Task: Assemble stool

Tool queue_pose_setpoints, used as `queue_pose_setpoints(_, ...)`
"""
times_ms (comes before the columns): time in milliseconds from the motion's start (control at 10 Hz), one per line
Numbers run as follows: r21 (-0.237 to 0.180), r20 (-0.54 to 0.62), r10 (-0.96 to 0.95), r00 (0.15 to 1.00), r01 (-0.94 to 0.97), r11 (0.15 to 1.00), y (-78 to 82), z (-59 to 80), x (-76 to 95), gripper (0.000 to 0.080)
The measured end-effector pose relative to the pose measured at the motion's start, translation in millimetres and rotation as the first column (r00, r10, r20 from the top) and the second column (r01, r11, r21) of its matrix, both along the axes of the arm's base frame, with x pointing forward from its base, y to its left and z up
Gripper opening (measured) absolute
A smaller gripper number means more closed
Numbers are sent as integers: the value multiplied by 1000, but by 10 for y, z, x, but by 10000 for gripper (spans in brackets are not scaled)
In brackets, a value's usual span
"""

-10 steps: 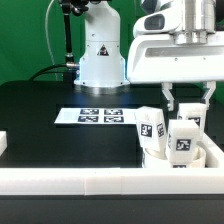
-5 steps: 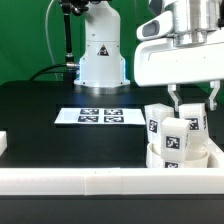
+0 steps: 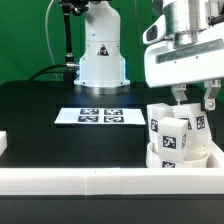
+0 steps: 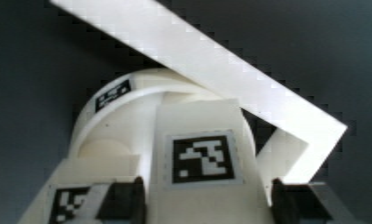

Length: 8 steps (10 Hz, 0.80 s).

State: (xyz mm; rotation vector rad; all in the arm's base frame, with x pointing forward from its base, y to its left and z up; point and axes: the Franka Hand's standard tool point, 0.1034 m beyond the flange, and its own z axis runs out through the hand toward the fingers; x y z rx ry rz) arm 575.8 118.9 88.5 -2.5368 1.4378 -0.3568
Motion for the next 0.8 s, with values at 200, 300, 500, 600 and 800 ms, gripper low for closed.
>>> queue_pose_setpoints(200, 2, -1, 0, 1000, 0, 1000, 4, -3, -4, 552)
queue_pose_setpoints(300, 1, -2, 6, 1000, -6, 1000, 5, 3, -5, 552)
queue_pose_setpoints(500, 10, -2, 50, 999, -50, 999, 19, 195, 20, 645)
queue_pose_setpoints(600, 11, 3, 68, 998, -68, 998, 17, 273, 37, 645)
queue_pose_setpoints(800, 5, 9, 101, 995, -101, 995, 17, 320, 48, 649)
